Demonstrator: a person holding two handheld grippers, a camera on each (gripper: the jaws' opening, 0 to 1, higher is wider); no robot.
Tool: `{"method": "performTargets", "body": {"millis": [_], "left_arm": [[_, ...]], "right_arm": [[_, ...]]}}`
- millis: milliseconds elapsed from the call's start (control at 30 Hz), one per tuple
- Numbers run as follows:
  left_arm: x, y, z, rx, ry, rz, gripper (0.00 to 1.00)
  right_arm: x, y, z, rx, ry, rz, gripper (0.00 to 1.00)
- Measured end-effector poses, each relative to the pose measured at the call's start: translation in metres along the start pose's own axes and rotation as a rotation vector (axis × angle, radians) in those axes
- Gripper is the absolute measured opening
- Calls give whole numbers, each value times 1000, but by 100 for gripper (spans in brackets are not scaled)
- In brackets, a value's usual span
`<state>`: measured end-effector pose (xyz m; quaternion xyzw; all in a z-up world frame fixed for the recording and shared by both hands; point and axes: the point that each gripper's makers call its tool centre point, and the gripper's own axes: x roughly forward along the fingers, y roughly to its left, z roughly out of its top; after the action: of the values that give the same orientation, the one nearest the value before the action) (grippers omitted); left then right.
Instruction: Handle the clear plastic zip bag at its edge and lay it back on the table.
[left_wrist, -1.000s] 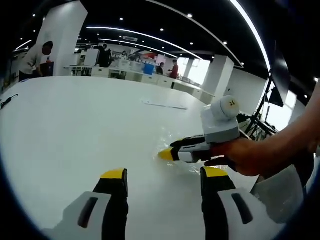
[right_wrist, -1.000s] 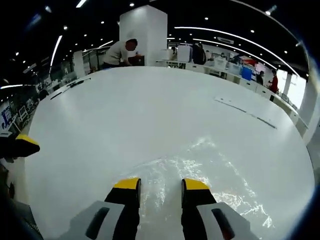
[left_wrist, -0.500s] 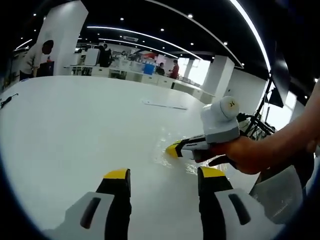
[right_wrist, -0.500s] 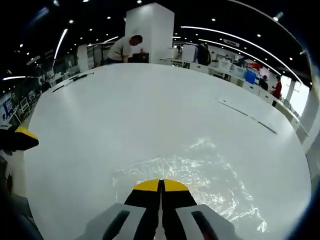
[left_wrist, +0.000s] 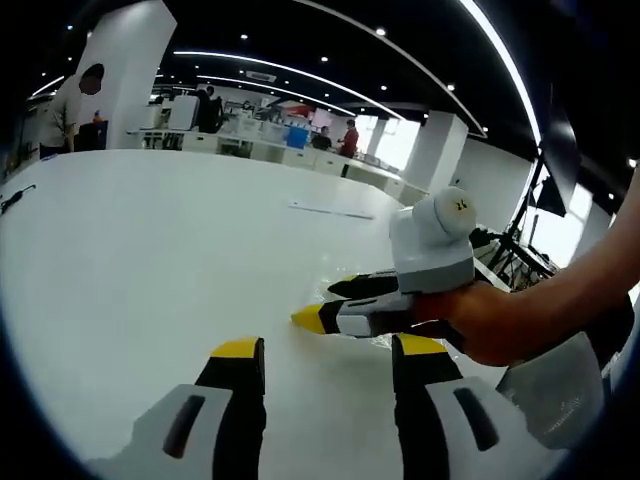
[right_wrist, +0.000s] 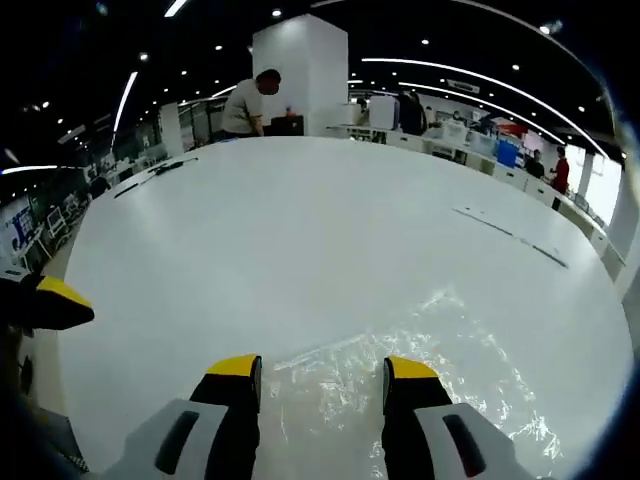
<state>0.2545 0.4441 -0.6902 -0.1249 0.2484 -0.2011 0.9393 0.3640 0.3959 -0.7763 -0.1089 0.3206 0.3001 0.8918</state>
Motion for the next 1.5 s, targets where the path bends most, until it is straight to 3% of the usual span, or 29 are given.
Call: {"method": "performTargets", "body": {"millis": [100,233,633,933,1033,1167,1333,1500], "left_arm": [[0,0,0,-4,2,1,49],[1,-3,-2,5,14,-8,48],[2,-3,-4,2,22,-9,47],[2,-2,-4,3,23,-9,44],[1,1,-2,1,17,2,45],[0,5,0,-19,7,8,44],[1,22,8,-122,-34,23,43],[5,33,24,-166,-72,49,41]], "right_arm": [[2,1,-4,-5,14,4,45],[0,9,-4,-20,-2,26,29],[-1,3,-7,18,-29,43,3],[-2,1,-7,41,23,81,0],[-8,0,-11,7,65,86,0],[-22,5,-11,-107,64,130,0],[-38,12,-2,-224,22,172,0],[-56,25,7,-325,-10,203,0]]}}
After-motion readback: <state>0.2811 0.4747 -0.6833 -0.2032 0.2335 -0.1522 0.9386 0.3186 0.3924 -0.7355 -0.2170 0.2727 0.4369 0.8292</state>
